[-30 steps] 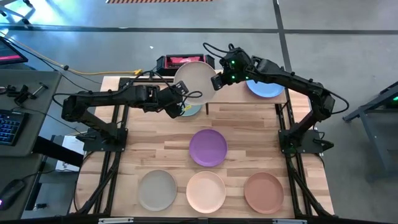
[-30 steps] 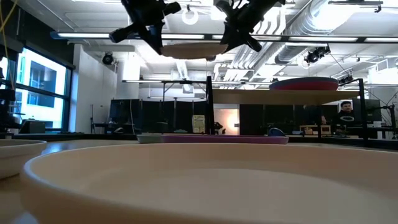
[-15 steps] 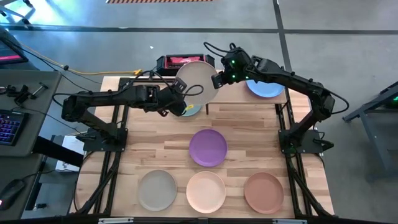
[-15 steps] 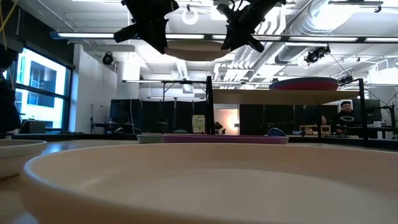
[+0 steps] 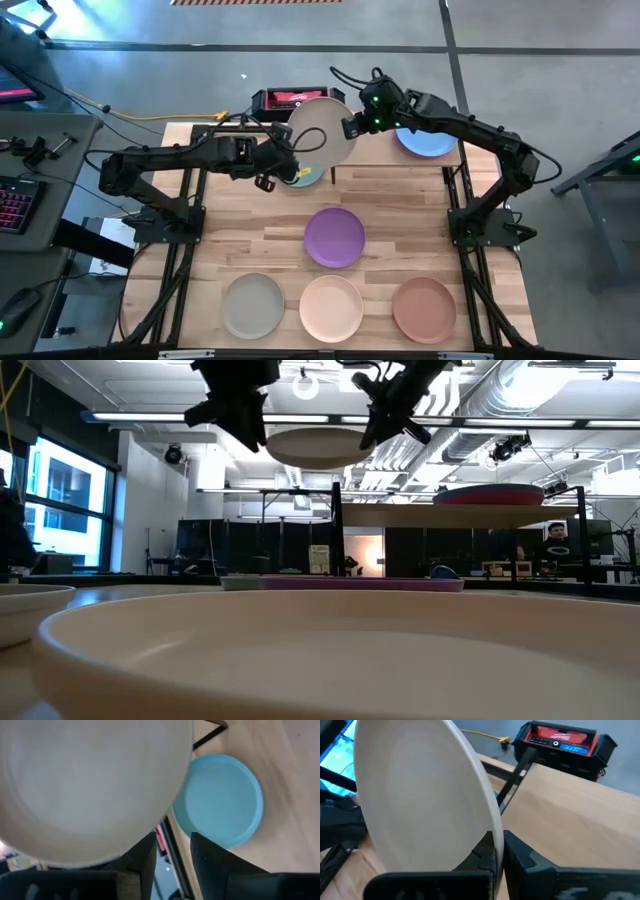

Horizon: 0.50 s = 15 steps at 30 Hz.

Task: Place and stack plates onto a shelf
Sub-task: Stack the white plate on top of the blue plate on the shelf

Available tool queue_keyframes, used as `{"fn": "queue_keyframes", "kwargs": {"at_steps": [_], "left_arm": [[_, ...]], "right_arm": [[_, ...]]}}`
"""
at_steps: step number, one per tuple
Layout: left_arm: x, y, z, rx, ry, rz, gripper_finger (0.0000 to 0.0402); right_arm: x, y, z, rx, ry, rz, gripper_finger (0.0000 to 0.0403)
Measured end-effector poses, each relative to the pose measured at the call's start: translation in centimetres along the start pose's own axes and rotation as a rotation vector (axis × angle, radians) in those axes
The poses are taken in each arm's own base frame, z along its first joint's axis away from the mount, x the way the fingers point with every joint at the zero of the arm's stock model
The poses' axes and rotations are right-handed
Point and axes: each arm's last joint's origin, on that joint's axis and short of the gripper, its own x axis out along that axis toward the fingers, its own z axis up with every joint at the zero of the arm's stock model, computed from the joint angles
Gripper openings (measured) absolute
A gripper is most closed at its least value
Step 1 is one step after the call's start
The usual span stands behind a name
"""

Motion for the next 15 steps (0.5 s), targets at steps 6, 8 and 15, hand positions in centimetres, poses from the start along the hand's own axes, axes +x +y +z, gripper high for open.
{"fn": "queue_keyframes", "kwargs": {"at_steps": [6, 8, 15], "left_arm": [[0.0, 0.0, -0.3, -0.156, 0.012, -0.009, 0.0126], [0.0, 0.2, -0.6, -0.212, 0.02, -0.01, 0.0126], [0.1, 0.8, -2.7, -0.424, 0.063, -0.085, 0.0125]], "right_arm": [[-1.2, -0.9, 0.1, 0.012, 0.008, -0.045, 0.0], [-1.8, -1.3, 0.0, 0.012, 0.019, -0.059, 0.0], [-4.9, -3.3, -0.2, 0.019, 0.056, -0.121, 0.0]]}}
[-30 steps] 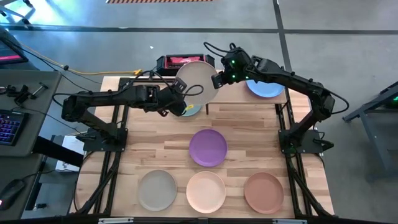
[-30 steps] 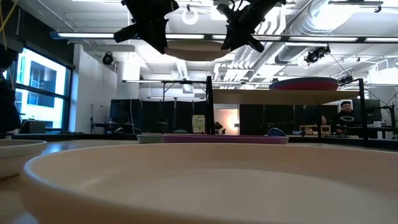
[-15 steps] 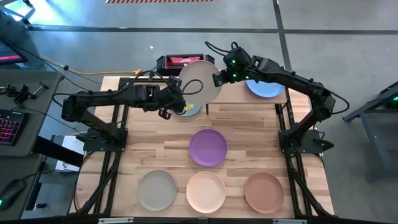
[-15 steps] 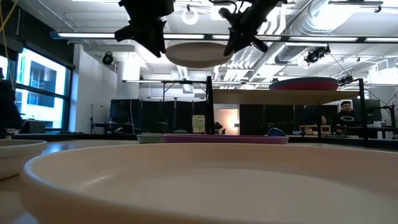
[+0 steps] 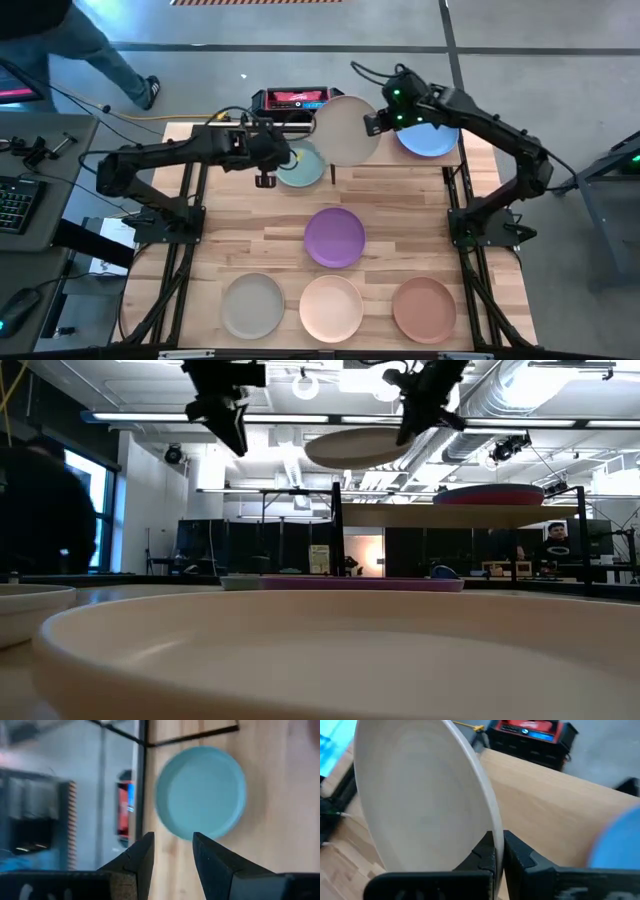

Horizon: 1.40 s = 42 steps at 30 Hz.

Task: Place and stack plates onto a shelf
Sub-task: Stack the white plate on top of the blue plate on the shelf

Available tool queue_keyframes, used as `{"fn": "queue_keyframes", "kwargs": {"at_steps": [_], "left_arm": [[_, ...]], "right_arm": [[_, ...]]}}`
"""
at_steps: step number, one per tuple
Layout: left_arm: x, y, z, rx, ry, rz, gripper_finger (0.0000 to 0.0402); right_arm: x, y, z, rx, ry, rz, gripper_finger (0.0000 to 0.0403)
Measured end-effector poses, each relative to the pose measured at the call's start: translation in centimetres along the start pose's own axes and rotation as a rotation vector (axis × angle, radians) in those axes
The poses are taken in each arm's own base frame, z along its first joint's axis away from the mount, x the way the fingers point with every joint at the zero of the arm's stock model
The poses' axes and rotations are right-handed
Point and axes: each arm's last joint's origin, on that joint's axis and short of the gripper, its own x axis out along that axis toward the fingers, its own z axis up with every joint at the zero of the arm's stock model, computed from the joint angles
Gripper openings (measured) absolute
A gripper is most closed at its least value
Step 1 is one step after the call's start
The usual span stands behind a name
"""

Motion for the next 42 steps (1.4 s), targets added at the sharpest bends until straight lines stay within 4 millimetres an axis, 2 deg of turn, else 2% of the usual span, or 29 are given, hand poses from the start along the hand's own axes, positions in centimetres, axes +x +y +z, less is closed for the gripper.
{"fn": "queue_keyframes", "kwargs": {"at_steps": [4, 8, 18, 26, 29, 37, 42], "left_arm": [[-0.2, 1.0, -0.9, -0.126, -0.009, -0.074, 0.0125], [-0.5, 1.7, -1.6, -0.182, -0.007, -0.068, 0.0125], [-0.7, 2.0, -2.1, -0.192, 0.012, -0.067, 0.0124], [-0.7, 1.9, -2.2, -0.189, 0.021, -0.07, 0.0124], [-0.7, 1.9, -2.2, -0.188, 0.023, -0.071, 0.0124], [-0.7, 1.9, -2.2, -0.188, 0.024, -0.07, 0.0124], [-0.7, 2.0, -2.2, -0.19, 0.019, -0.067, 0.0124]], "right_arm": [[-1.8, -1.6, -0.1, 0.015, 0.0, -0.031, 0.0], [-3.5, -3.2, -0.3, 0.045, 0.012, -0.067, 0.0], [-6.3, -7.4, -0.7, 0.111, 0.065, -0.138, 0.0], [-8.4, -9.2, -0.9, 0.166, 0.022, -0.122, 0.0], [-8.6, -10.1, -1.9, 0.195, 0.002, -0.119, 0.0], [-7.7, -12.9, -6.4, 0.388, -0.1, -0.068, 0.0], [-8.0, -14.5, -8.7, 0.512, -0.154, -0.105, 0.0]]}}
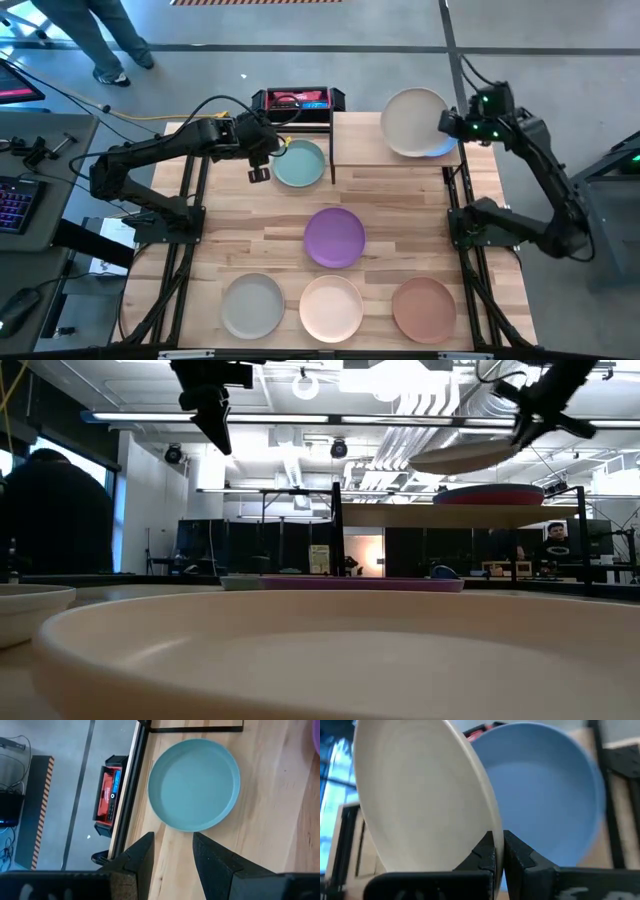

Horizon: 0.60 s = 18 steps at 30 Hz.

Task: Place and stack plates onto a shelf
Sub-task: Stack the white plate on top of the blue plate on the shelf

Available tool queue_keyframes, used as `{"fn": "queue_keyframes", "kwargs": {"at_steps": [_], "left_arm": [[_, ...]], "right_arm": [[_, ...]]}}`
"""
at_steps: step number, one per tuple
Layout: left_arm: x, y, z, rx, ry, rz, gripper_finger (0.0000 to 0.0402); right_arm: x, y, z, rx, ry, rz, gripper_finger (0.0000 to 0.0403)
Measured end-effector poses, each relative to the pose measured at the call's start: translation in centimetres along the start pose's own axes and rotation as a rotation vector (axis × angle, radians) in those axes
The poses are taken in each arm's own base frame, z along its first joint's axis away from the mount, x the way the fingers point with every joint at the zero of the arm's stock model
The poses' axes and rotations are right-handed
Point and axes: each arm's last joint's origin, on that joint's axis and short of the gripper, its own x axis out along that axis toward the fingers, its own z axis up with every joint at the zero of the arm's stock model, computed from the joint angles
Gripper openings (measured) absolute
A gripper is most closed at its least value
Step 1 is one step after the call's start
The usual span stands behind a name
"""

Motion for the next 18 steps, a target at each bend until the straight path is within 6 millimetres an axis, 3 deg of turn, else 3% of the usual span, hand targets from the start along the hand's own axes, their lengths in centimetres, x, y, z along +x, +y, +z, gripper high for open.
{"fn": "queue_keyframes", "kwargs": {"at_steps": [8, 18], "left_arm": [[0.0, 0.1, 0.0, 0.0, 0.008, 0.026, 0.0124], [0.0, 0.1, 0.2, -0.034, -0.014, 0.036, 0.0124]], "right_arm": [[0.3, -2.1, -0.6, 0.127, -0.033, -0.056, 0.0], [0.4, -2.5, -0.5, 0.223, -0.039, -0.076, 0.0]]}}
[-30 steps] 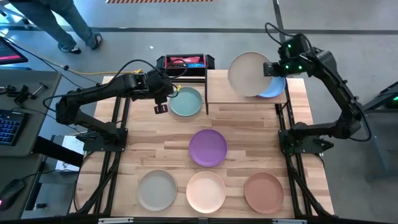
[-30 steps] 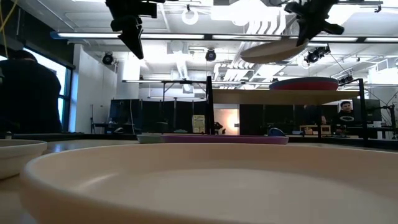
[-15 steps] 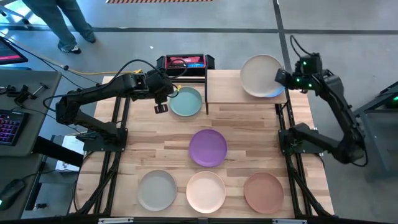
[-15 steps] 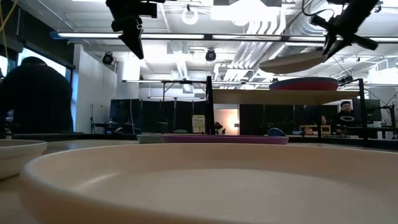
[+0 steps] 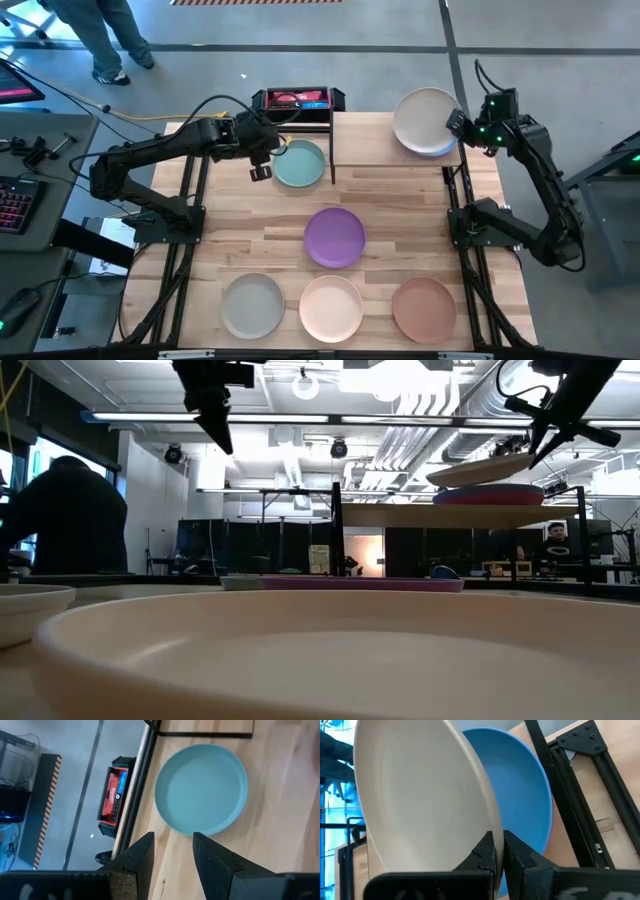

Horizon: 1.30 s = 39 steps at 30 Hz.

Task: Place and stack plates onto a shelf
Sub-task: Stack the white plate on top of the blue plate on the shelf

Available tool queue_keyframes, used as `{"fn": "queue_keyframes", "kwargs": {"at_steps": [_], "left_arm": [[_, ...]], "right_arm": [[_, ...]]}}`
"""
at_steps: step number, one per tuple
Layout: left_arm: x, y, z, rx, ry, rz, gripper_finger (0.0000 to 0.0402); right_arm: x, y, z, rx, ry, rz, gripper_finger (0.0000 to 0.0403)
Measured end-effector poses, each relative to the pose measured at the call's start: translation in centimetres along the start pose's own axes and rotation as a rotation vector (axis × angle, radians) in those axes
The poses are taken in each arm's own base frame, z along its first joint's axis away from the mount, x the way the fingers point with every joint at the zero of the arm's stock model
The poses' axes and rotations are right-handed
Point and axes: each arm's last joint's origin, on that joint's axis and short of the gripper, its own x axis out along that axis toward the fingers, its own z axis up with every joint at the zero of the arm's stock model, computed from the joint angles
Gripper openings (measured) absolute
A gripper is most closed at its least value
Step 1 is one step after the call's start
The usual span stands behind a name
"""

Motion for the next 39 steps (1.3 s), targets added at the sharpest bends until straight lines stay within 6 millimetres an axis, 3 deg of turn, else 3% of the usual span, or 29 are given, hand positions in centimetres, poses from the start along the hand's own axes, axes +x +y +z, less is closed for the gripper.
{"fn": "queue_keyframes", "kwargs": {"at_steps": [39], "left_arm": [[-0.02, 0.18, 0.36, -0.018, -0.028, 0.046, 0.0124]], "right_arm": [[0.75, -0.52, -0.12, 0.132, 0.032, -0.123, 0.0]]}}
